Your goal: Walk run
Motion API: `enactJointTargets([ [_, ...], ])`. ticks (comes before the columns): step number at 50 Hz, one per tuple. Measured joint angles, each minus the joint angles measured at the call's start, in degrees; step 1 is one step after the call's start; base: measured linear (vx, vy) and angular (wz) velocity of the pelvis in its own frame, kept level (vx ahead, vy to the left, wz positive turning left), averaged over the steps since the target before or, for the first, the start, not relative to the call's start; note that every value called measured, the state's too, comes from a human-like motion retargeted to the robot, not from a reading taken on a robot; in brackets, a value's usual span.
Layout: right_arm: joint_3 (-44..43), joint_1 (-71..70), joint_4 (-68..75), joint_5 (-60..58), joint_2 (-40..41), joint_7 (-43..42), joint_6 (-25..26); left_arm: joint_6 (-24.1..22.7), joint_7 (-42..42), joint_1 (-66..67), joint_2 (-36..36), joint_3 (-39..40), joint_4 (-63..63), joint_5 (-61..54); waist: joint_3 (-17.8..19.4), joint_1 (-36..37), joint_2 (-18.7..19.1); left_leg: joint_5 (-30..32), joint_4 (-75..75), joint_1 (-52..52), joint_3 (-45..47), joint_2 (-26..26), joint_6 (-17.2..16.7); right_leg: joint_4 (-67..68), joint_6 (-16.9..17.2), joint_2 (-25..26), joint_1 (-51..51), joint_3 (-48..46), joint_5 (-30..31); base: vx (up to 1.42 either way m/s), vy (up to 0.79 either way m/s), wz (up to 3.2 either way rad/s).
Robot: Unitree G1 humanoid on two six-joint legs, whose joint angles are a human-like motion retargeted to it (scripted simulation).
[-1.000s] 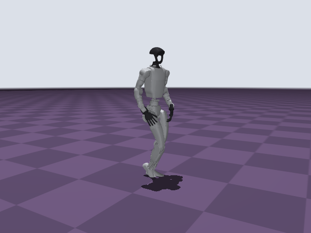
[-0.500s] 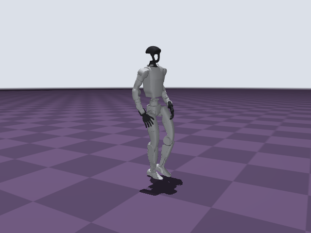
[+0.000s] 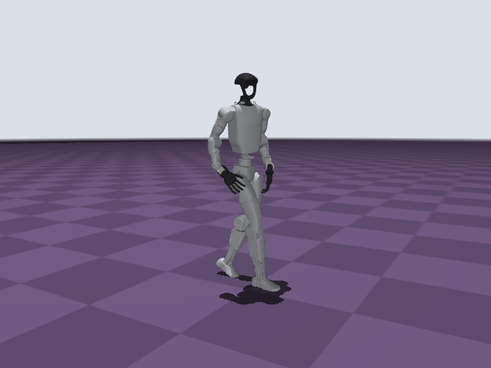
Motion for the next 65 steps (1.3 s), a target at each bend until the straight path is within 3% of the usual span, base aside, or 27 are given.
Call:
enactJointTargets([
  [3,1.8,-1.8,0.0,-4.3,-1.0,-1.0,2.8,0.8,-1.3,-0.7,0.4,0.3,1.3,0.2,0.5,-0.9,-1.0,8.5,0.6,5.8,-1.3,-0.5,-4.6,-7.8,4.3,0.1,-0.1,7.5,-1.0,1.3,-0.41,0.11],
  [5,3.2,-2.4,0.1,-6.6,-2.0,-0.1,4.5,1.1,-1.8,-0.7,0.6,-0.4,1.6,-1.6,0.3,-0.9,-1.7,15.3,5.9,7.4,-4.2,-1.6,-10.3,-5.1,-5.9,0.1,-0.1,1.5,5.1,1.31,-0.42,-0.3],
  [6,4.7,-2.3,-0.1,-6.4,-2.6,0.4,4.9,0.9,-2.5,0.0,0.9,-0.1,1.5,-2.6,-0.5,0.4,-2.2,19.0,12.2,5.3,-2.1,-2.6,-12.8,-0.8,-8.1,1.1,0.2,3.8,-0.6,1.46,-0.52,-0.68],
  [8,6.3,-2.8,0.6,-4.6,-2.9,1.5,4.4,0.4,-3.5,0.5,0.8,-0.6,1.0,-2.7,0.6,2.0,-0.7,22.5,30.3,-1.0,1.0,0.4,-14.1,6.4,-9.9,8.0,1.9,12.2,-9.7,1.38,-0.44,-0.36],
  [10,4.9,-4.9,2.5,-1.9,-3.1,5.4,2.9,1.2,-5.5,-0.6,0.3,0.9,-0.9,-0.5,0.9,2.8,-1.7,21.4,44.0,-9.4,-3.2,-3.2,-15.3,7.5,-8.7,4.7,4.6,9.9,-12.1,1.19,-0.24,0.34],
  [12,4.9,-5.2,4.3,-1.5,-2.7,7.7,5.8,0.9,-3.5,0.7,-1.3,2.5,-3.9,0.4,-0.8,3.8,-4.1,14.6,45.0,-13.8,-1.4,-4.4,-12.0,5.1,-9.0,2.8,8.6,9.6,-12.6,1.19,-0.24,0.07],
  [14,4.2,-5.7,5.2,-4.0,-1.9,9.9,9.5,-3.2,2.2,2.1,-1.9,2.5,-7.6,-1.9,-0.5,6.1,-5.4,8.1,43.7,-19.3,4.2,-1.3,-5.6,1.0,-9.9,4.2,13.2,10.5,-10.9,1.22,-0.26,-0.22],
  [18,5.6,-5.0,4.3,-11.4,-2.6,13.0,14.1,-12.1,12.9,3.1,-0.9,2.5,-13.2,-6.0,0.6,13.1,-8.8,-2.3,28.2,-26.6,14.7,1.8,0.7,-7.6,-9.1,1.7,22.5,1.4,1.7,1.23,-0.26,-0.7],
  [20,6.0,-4.3,3.5,-14.6,-2.9,10.7,16.0,-14.4,13.5,2.8,0.4,2.4,-14.6,-6.6,1.6,15.4,-8.6,-5.3,14.0,-26.3,16.1,0.4,3.2,-9.7,-8.9,4.1,26.8,1.3,8.0,1.22,-0.2,-0.34],
  [23,5.7,-4.1,3.0,-16.0,-2.2,6.4,15.3,-11.7,10.8,1.2,1.4,1.7,-15.0,-6.4,3.1,17.4,-8.5,-9.9,-1.5,-24.1,11.3,-3.3,2.5,-10.1,-8.2,5.7,33.6,-1.4,15.2,1.23,-0.2,-0.1],
  [25,5.8,-4.5,3.0,-15.1,-1.8,5.7,13.7,-8.7,7.8,0.1,1.9,1.5,-15.2,-5.7,3.9,18.3,-9.1,-6.0,-3.5,-23.5,11.2,-3.6,7.7,-6.8,-7.3,6.1,36.2,-1.5,20.4,1.14,-0.35,-0.38],
  [26,6.0,-5.1,3.0,-14.5,-1.6,7.0,12.9,-7.1,6.6,-0.3,2.4,1.8,-15.3,-5.0,3.6,19.1,-9.8,-8.9,-0.4,-23.8,13.8,-1.9,10.2,-3.4,-7.0,6.5,35.9,-1.1,24.2,1.43,-0.59,-0.64],
  [28,5.4,-4.8,3.4,-14.4,-0.8,11.0,11.6,-4.4,6.1,0.4,3.2,0.8,-14.9,-3.2,2.7,16.1,-11.9,-17.6,9.5,-22.8,12.4,-2.4,11.9,13.2,-4.9,6.5,32.1,-1.0,27.7,1.63,-0.39,0.55],
  [30,5.3,-5.8,5.2,-16.1,-0.4,14.8,11.7,-2.6,7.1,0.8,3.0,1.2,-13.6,-2.1,1.9,9.8,-13.6,-22.0,16.1,-24.2,-0.8,-12.2,11.9,34.6,-3.2,0.7,24.9,-2.6,28.0,1.23,0.13,0.87],
  [32,5.3,-6.1,5.5,-16.3,1.2,16.6,12.6,0.0,6.3,1.0,3.8,1.9,-12.4,0.3,0.4,8.5,-9.0,-24.9,15.6,-20.2,9.8,-1.4,11.6,36.9,-3.9,3.0,19.6,-2.4,27.0,1.03,-0.08,-0.31],
  [34,4.4,-4.9,4.6,-15.0,2.1,15.3,12.1,2.7,4.2,0.8,4.1,0.7,-10.7,2.8,-0.4,9.7,-5.8,-25.1,11.9,-16.0,9.2,1.2,10.2,36.8,-6.0,6.7,13.7,0.3,20.5,1.22,-0.18,-0.59],
  [37,1.9,-2.5,2.0,-10.8,3.7,6.8,8.8,3.3,0.1,0.0,3.6,0.4,-7.8,2.9,-1.3,9.8,-3.4,-21.4,5.5,-10.7,7.9,1.0,8.0,31.6,-5.5,7.8,6.0,3.7,11.0,1.27,-0.19,0.13],
  [40,0.1,-1.0,-0.4,-5.8,4.7,0.7,3.0,2.4,-1.2,0.5,2.3,-0.9,-5.3,-0.7,-2.1,3.5,-0.5,-13.8,0.2,-5.2,5.4,1.5,5.0,17.8,-3.4,3.7,1.6,0.4,4.4,1.04,-0.14,1.59],
  [43,0.0,-1.3,-2.1,-6.0,3.1,-1.1,1.8,1.9,-3.2,1.6,2.2,-1.9,-5.4,-2.3,-2.4,-2.0,0.2,-6.1,-1.6,-0.1,2.6,0.6,2.3,2.1,-2.6,0.9,0.4,-0.8,-1.5,1.28,-0.31,1.25],
  [45,0.9,-2.9,-2.7,-8.4,1.7,0.0,2.9,2.2,-3.6,1.4,2.5,-1.7,-5.7,-1.9,-2.3,-3.9,0.3,-0.5,-1.6,3.0,1.5,0.4,-0.1,-4.3,0.5,0.5,-0.1,2.6,-5.1,1.2,-0.31,0.58],
  [47,2.0,-4.7,-2.8,-11.2,0.8,2.2,3.9,2.1,-4.5,1.1,2.6,-1.2,-6.1,-1.9,-2.1,-4.5,0.3,6.1,2.3,4.6,-0.1,0.5,-4.4,-4.5,-5.3,1.0,-0.7,3.8,0.0,1.12,-0.28,0.18],
  [49,3.3,-6.0,-2.2,-13.3,0.3,4.4,5.1,1.7,-6.6,1.5,2.9,-0.4,-6.8,-2.2,-2.4,-2.9,-0.3,14.8,12.2,2.9,-0.8,-1.2,-10.0,0.3,-11.3,3.1,0.6,4.9,-2.3,1.47,-0.5,-0.66],
  [51,4.2,-6.3,-0.9,-13.6,0.4,6.5,6.3,0.9,-8.2,2.2,3.0,0.3,-7.2,-1.4,-2.5,0.7,-0.7,21.4,30.2,-4.0,1.4,-1.3,-12.2,6.9,-12.9,6.5,2.2,10.8,-9.7,1.45,-0.48,-0.76],
  [53,3.6,-7.5,0.8,-12.9,0.3,10.0,6.7,1.5,-8.6,1.1,2.3,1.3,-7.7,1.1,-2.3,4.1,-2.2,21.3,46.9,-13.5,-0.6,-3.1,-13.8,8.9,-12.2,5.1,4.3,11.2,-12.8,1.16,-0.28,0.04],
  [58,4.8,-8.1,4.4,-16.2,-0.8,17.4,12.7,0.3,-4.0,2.4,-0.2,3.9,-13.0,2.2,-2.5,6.6,-5.7,4.7,46.1,-25.9,4.3,0.0,-3.0,0.2,-13.9,4.9,14.6,9.2,-11.2,1.13,-0.25,0.23],
  [62,6.9,-6.0,3.7,-16.9,-1.9,17.6,12.6,-5.9,2.2,3.2,0.1,3.6,-17.3,-3.0,-1.1,14.7,-8.7,-3.5,25.2,-31.6,12.2,1.2,1.7,-7.9,-12.4,3.4,22.9,2.0,1.8,1.18,-0.28,-0.9],
  [65,6.7,-4.1,3.2,-16.8,-1.8,8.7,14.0,-8.2,4.0,2.4,1.7,2.9,-19.3,-3.5,1.3,19.4,-9.0,-5.8,3.4,-28.9,6.7,-3.9,3.8,-10.5,-11.6,6.0,29.7,1.8,11.2,1.16,-0.25,-0.55],
])
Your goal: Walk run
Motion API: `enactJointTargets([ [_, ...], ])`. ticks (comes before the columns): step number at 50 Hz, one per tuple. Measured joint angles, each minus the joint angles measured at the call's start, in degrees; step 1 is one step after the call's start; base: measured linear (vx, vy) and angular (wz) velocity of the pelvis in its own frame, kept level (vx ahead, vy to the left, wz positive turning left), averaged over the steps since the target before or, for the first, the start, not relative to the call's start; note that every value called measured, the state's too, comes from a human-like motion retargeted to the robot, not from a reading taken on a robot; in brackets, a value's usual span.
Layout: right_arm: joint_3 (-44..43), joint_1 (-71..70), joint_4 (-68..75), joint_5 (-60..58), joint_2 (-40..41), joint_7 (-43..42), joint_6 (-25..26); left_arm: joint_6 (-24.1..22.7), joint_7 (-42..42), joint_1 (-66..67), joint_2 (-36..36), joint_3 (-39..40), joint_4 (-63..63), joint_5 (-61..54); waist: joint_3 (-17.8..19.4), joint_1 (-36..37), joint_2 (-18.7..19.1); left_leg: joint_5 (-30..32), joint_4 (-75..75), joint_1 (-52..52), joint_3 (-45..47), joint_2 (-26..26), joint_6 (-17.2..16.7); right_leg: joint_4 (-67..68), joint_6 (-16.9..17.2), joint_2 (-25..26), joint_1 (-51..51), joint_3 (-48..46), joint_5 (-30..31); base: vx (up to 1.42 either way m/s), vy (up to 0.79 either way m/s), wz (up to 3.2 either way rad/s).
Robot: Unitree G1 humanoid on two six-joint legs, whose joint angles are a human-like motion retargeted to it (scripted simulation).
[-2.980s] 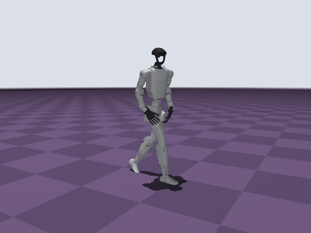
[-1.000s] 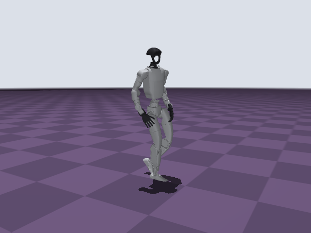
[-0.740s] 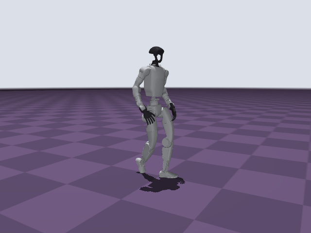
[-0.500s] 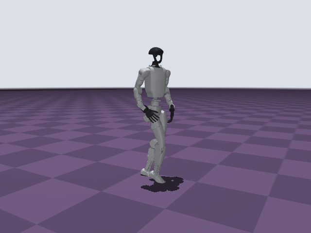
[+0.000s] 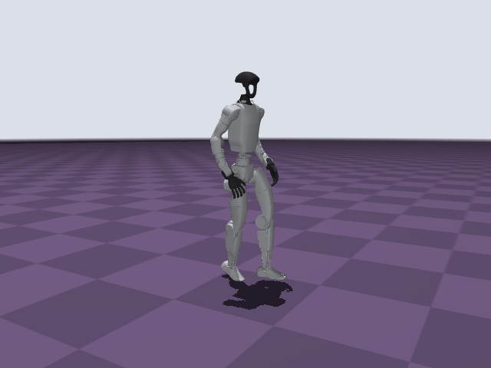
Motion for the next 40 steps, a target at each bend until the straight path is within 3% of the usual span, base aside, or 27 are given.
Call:
enactJointTargets([
  [2,-1.0,0.3,0.2,1.7,1.0,-2.0,-1.4,2.3,-0.8,-1.0,0.8,-0.7,-0.6,1.1,1.0,1.3,-0.6,-1.3,-6.5,1.9,-2.4,-1.2,-1.2,1.2,0.6,0.1,3.3,-1.8,4.9,1.27,-0.29,-0.28],
  [3,-1.3,0.2,0.4,2.7,1.5,-1.4,-2.4,4.1,-2.0,-1.6,1.3,-1.1,-1.0,1.9,1.4,1.8,-0.8,0.7,-6.9,2.6,-1.0,-0.9,0.7,3.0,1.1,0.4,4.4,-1.5,7.7,1.21,-0.33,-0.38],
  [5,-2.0,-0.1,0.5,3.9,2.2,2.8,-3.0,7.8,-5.3,-2.3,2.1,-1.5,-1.6,3.2,1.3,2.6,-1.8,-4.9,-2.4,3.3,2.6,-0.7,6.7,10.0,3.3,0.6,4.0,0.1,14.8,1.31,-0.32,-0.21],
  [7,-3.1,1.2,0.1,1.7,2.9,8.8,-1.1,9.4,-7.4,-1.7,2.3,-2.4,-0.7,3.7,1.0,-2.3,-3.5,-11.9,5.8,5.1,-2.5,-2.7,5.4,29.7,5.8,-1.2,-1.1,-2.1,16.8,1.65,-0.28,0.84],
  [8,-3.4,1.0,-0.1,-0.3,3.2,11.0,0.4,9.7,-7.9,-2.1,2.2,-1.6,0.5,3.6,1.0,-5.1,-4.4,-14.1,9.4,4.5,-9.3,-7.3,4.5,39.6,6.2,-4.7,-4.0,-4.6,16.8,1.4,-0.32,0.41],
  [9,-3.7,1.0,-0.6,-1.5,3.7,12.0,1.3,10.4,-8.7,-2.5,2.5,-1.2,1.4,4.1,0.3,-6.4,-3.0,-16.0,11.1,5.2,-7.8,-5.0,4.3,43.8,5.9,-5.6,-6.5,-6.4,16.8,1.15,-0.31,-0.19],
  [10,-4.1,1.0,-1.3,-2.5,4.2,12.2,2.0,11.4,-9.5,-3.0,2.9,-0.9,2.1,4.9,-0.8,-7.1,-0.4,-17.9,11.7,6.4,-2.2,0.9,4.4,45.2,5.4,-5.1,-8.9,-7.9,16.8,0.94,-0.26,-0.6],
  [13,-5.5,2.5,-3.4,-0.9,5.0,7.1,-0.5,12.9,-11.9,-3.9,4.5,-2.6,4.2,8.6,-2.3,-6.7,3.9,-18.7,8.8,11.0,-1.0,5.8,1.9,46.8,3.3,-0.9,-19.1,-4.7,6.5,0.95,-0.27,-0.73],
  [15,-6.7,3.7,-4.8,1.7,6.0,2.2,-2.5,12.1,-12.5,-4.0,4.6,-3.1,5.9,10.3,-2.8,-7.9,5.2,-15.8,5.3,14.4,-0.8,6.0,0.2,44.5,5.6,0.2,-25.4,-1.7,0.4,1.23,-0.33,-0.1],
  [18,-8.7,4.8,-7.1,6.7,6.7,-2.4,-5.9,10.1,-12.6,-3.1,4.3,-5.7,7.6,9.2,-2.8,-13.3,8.3,-6.2,-0.2,20.4,-0.8,6.8,-3.0,31.5,9.4,-1.6,-30.8,-1.0,-6.0,1.34,-0.29,0.78],
  [23,-9.4,3.9,-9.5,8.2,4.7,-5.0,-7.0,9.1,-8.5,-1.0,3.3,-7.1,9.7,5.1,-1.9,-21.3,10.2,10.7,-3.5,30.4,-3.6,6.0,-8.1,5.9,12.9,-5.9,-31.9,2.2,-14.9,1.21,-0.29,0.57],
  [25,-8.5,2.6,-9.9,6.3,4.0,-4.1,-5.8,9.2,-7.1,-0.8,2.5,-6.0,10.2,2.2,-1.8,-21.5,9.9,17.3,-1.8,33.8,-3.2,5.6,-11.3,4.6,9.7,-6.8,-31.2,3.1,-13.7,1.28,-0.4,-0.24],
  [27,-7.3,1.9,-10.3,4.3,3.5,-2.7,-4.8,8.9,-9.0,-0.5,2.1,-4.7,10.2,-0.5,-2.2,-22.7,9.0,24.4,7.2,33.4,-6.0,4.3,-16.7,9.6,2.9,-6.5,-30.1,0.5,-12.5,1.35,-0.47,-0.19],
  [28,-5.9,1.9,-10.3,3.8,3.2,-2.3,-4.5,8.5,-10.5,0.2,1.9,-3.1,10.2,-0.9,-3.1,-21.4,8.5,27.5,14.5,31.0,-4.9,3.4,-18.9,13.9,0.4,-4.7,-29.9,3.0,-16.4,1.62,-0.65,-0.84],
  [29,-5.2,1.8,-9.4,3.9,3.4,-2.2,-4.2,8.0,-11.2,0.5,1.5,-2.1,10.8,-0.1,-3.2,-19.9,8.8,28.5,23.7,27.7,-3.9,4.7,-19.0,17.3,-0.5,-2.9,-29.0,4.2,-19.8,1.66,-0.65,-0.95],
  [30,-4.8,1.6,-8.2,4.4,3.8,-2.2,-3.9,7.4,-11.7,0.6,1.0,-1.3,11.6,1.1,-2.9,-18.4,9.4,28.5,33.8,24.0,-2.9,7.1,-18.0,20.4,-0.6,-1.2,-27.8,4.9,-23.0,1.02,-0.41,-0.33],
  [32,-6.4,-0.3,-4.7,5.5,4.5,0.4,-3.3,9.1,-10.5,-1.8,-0.4,-0.6,13.3,4.0,-4.1,-14.7,6.6,20.4,43.5,16.2,-4.6,5.5,-15.8,19.7,0.3,-3.9,-24.3,5.1,-24.8,0.82,-0.28,0.14],
  [35,-3.6,-1.1,-0.4,4.3,3.3,4.6,-0.2,8.9,-7.9,-2.1,-3.2,2.5,12.9,3.5,-4.8,-13.9,3.7,8.9,43.3,9.5,-3.3,4.6,-8.0,14.9,-0.6,-3.8,-16.9,4.9,-24.9,1.53,-0.33,0.07],
  [38,-1.9,-2.6,2.6,3.3,1.6,8.8,-0.2,3.0,-1.4,-1.9,-3.8,2.7,9.9,0.1,-3.8,-9.9,1.6,1.5,32.5,3.6,2.5,5.2,-2.8,7.6,-0.2,-3.4,-9.3,2.9,-16.6,1.18,-0.23,-0.64],
  [40,0.0,-2.8,3.3,3.3,0.4,8.4,-0.6,-1.1,1.8,-1.8,-3.1,2.8,7.6,-1.2,-3.0,-5.2,0.3,-0.8,20.5,1.9,7.4,5.5,-1.3,4.6,1.0,-3.0,-5.0,3.8,-9.7,1.24,-0.24,-1.43],
])
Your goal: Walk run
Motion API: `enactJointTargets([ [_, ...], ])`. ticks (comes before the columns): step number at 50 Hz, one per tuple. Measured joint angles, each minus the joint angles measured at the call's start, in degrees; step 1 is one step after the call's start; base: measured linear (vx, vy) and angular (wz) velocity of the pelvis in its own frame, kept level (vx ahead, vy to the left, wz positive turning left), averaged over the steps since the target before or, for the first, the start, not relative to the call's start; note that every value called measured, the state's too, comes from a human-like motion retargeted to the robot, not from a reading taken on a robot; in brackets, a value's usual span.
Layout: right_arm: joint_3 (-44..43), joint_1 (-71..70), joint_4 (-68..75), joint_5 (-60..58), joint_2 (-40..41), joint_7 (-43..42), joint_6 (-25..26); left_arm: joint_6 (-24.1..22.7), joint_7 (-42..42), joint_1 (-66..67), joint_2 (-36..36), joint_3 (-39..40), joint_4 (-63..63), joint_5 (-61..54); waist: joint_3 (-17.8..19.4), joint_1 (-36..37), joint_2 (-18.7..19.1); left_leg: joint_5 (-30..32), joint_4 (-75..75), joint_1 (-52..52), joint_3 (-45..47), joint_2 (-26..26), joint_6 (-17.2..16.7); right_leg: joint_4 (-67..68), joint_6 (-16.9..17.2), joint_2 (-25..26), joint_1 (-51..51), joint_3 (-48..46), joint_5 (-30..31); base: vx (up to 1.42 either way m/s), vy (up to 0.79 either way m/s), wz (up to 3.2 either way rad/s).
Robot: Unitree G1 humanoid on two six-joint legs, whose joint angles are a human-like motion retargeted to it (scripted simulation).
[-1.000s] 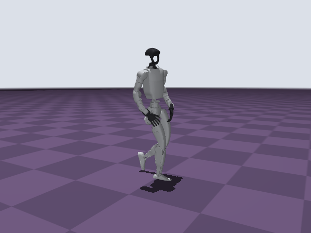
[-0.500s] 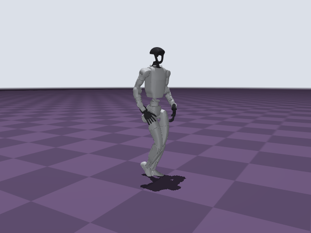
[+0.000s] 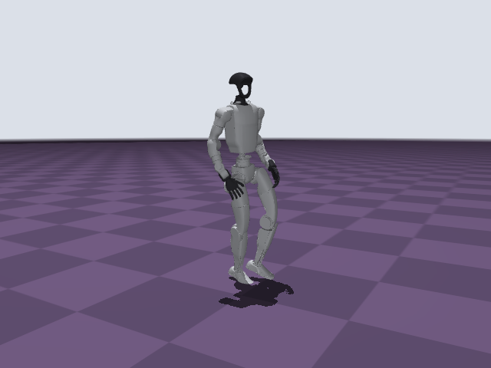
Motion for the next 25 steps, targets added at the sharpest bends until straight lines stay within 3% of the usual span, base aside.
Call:
enactJointTargets([
  [2,0.5,0.1,0.0,-1.2,-0.8,-1.6,-0.3,-2.2,1.8,-0.3,0.9,-0.4,-1.4,-0.2,0.8,3.8,0.4,-2.2,-13.9,1.0,-1.4,-2.7,1.0,-1.8,0.2,1.4,4.3,-1.8,6.7,1.27,-0.14,-1.16],
  [5,-0.6,-0.3,0.5,-3.5,-0.7,-3.2,-1.2,-1.6,1.8,-1.5,1.8,-1.7,-1.3,0.0,1.9,6.1,1.2,-5.7,-26.4,3.6,-2.7,-4.0,-2.4,-1.2,0.4,3.3,9.6,-4.8,16.0,1.17,-0.17,-0.26],
  [7,-0.4,-1.9,1.3,-3.5,-0.3,-1.8,-1.6,1.2,-0.4,-2.2,2.0,-2.3,-0.1,-0.1,2.2,5.9,0.2,0.1,-23.6,3.7,1.2,-3.6,7.1,3.2,3.1,3.5,11.0,-4.0,22.5,1.35,-0.47,-0.24],
  [8,0.2,-3.1,1.8,-3.1,0.2,0.2,-1.2,2.9,-2.1,-2.4,2.5,-2.5,0.5,-0.4,1.4,5.4,-0.7,-6.0,-19.3,3.7,2.8,-2.3,8.8,6.4,4.4,3.4,10.7,-5.5,25.5,1.59,-0.62,-0.17],
  [10,0.1,-3.0,2.6,-3.3,0.8,4.8,-0.3,5.3,-4.5,-1.0,3.1,-3.7,1.8,0.4,0.0,2.1,-1.4,-12.8,-11.6,4.3,-2.9,-4.1,9.4,20.3,7.4,2.4,8.0,-8.8,26.5,1.51,-0.14,0.58],
  [11,-0.3,-4.3,3.3,-5.2,0.9,8.1,0.9,5.7,-5.1,-1.4,2.6,-3.0,2.8,1.3,-0.1,-0.4,-2.1,-13.8,-9.3,2.9,-10.4,-10.2,9.4,30.8,9.0,0.0,3.8,-6.1,26.5,1.23,0.36,0.53],
  [12,-0.8,-5.3,3.5,-7.2,1.0,11.1,2.2,6.2,-6.2,-1.8,2.4,-1.8,3.7,2.3,-0.6,-2.0,-1.4,-15.0,-7.6,2.5,-12.9,-11.8,9.3,38.1,9.7,-0.9,-0.2,-3.9,26.2,1.1,0.34,-0.36],
  [13,-1.5,-5.6,2.9,-9.2,1.3,13.5,3.8,6.6,-8.4,-1.9,2.8,0.0,4.4,3.4,-1.6,-1.9,2.3,-16.8,-7.3,4.2,-5.7,-4.2,9.1,39.2,8.6,1.3,-3.7,-2.9,25.1,1.11,0.14,-0.65],
  [14,-1.8,-5.1,1.8,-9.8,1.2,13.7,4.0,7.2,-9.2,-1.9,2.8,0.2,4.9,3.8,-2.1,-1.8,4.7,-17.7,-8.2,6.4,-4.1,-1.2,8.7,39.9,7.2,2.3,-6.7,-3.0,21.9,1.12,0.01,-0.57],
  [16,-1.6,-3.2,-1.4,-8.7,0.2,8.9,2.4,7.5,-8.9,-1.9,2.5,-0.5,6.2,2.9,-2.1,-1.1,6.7,-17.1,-12.1,10.9,-6.6,-1.6,7.3,39.8,5.3,2.2,-11.8,-2.6,13.9,1.13,-0.03,-0.08],
  [18,-2.0,-0.8,-4.5,-7.0,-0.3,-0.4,-0.3,6.1,-8.0,-1.8,2.8,-1.3,7.4,0.6,-1.8,-2.2,7.7,-12.5,-16.8,14.9,-7.9,-2.2,5.8,35.1,6.1,1.1,-16.0,-2.2,7.5,1.21,-0.07,0.76],
  [21,-4.6,2.4,-7.5,-3.6,0.6,-12.0,-5.5,3.8,-9.3,-0.8,3.9,-3.6,7.7,-2.3,-1.8,-6.9,9.0,-3.6,-21.0,20.0,-9.6,-2.0,2.2,20.5,9.5,-2.7,-19.7,-4.2,2.6,0.99,-0.08,1.71],
  [25,-7.2,4.3,-8.9,-0.6,2.1,-17.7,-8.8,3.0,-12.4,0.1,6.4,-6.3,7.0,-2.1,-0.4,-12.3,8.1,5.5,-22.1,27.1,-12.5,-3.2,-0.6,0.4,12.3,-4.9,-21.4,0.7,-3.8,1.19,-0.23,1.59],
])
